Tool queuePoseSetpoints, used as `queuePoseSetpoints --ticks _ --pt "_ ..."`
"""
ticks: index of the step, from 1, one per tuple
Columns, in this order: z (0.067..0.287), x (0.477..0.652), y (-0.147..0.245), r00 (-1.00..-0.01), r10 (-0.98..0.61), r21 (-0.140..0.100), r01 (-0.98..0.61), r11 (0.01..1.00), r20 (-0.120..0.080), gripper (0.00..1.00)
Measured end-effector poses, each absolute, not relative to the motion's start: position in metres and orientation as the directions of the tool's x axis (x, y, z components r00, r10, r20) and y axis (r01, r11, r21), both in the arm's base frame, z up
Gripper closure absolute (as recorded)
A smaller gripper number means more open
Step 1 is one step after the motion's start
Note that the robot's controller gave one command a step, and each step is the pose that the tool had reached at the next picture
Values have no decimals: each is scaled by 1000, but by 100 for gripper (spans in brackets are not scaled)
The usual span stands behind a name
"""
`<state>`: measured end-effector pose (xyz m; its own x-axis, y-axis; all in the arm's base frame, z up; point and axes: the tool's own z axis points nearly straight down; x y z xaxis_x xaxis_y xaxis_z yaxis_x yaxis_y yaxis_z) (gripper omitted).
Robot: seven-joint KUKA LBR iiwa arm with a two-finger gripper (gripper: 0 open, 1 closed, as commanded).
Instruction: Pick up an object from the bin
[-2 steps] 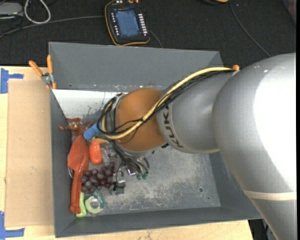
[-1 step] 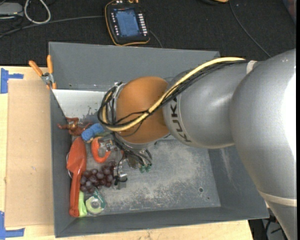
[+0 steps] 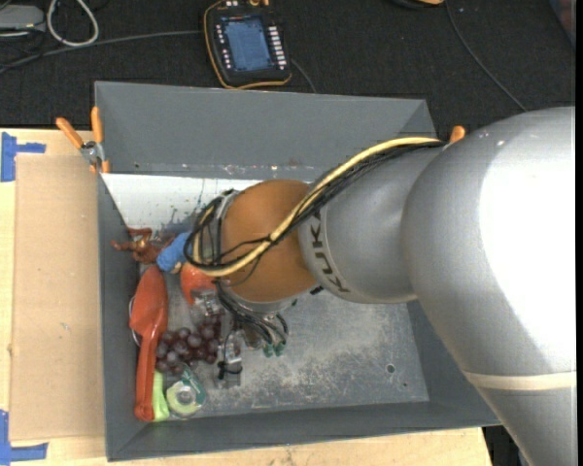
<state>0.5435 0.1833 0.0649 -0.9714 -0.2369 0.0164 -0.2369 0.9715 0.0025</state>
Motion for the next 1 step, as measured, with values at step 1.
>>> queuePoseSetpoints --ticks 1 --pt "68 543 181 -980 -200 3 -200 980 1 0"
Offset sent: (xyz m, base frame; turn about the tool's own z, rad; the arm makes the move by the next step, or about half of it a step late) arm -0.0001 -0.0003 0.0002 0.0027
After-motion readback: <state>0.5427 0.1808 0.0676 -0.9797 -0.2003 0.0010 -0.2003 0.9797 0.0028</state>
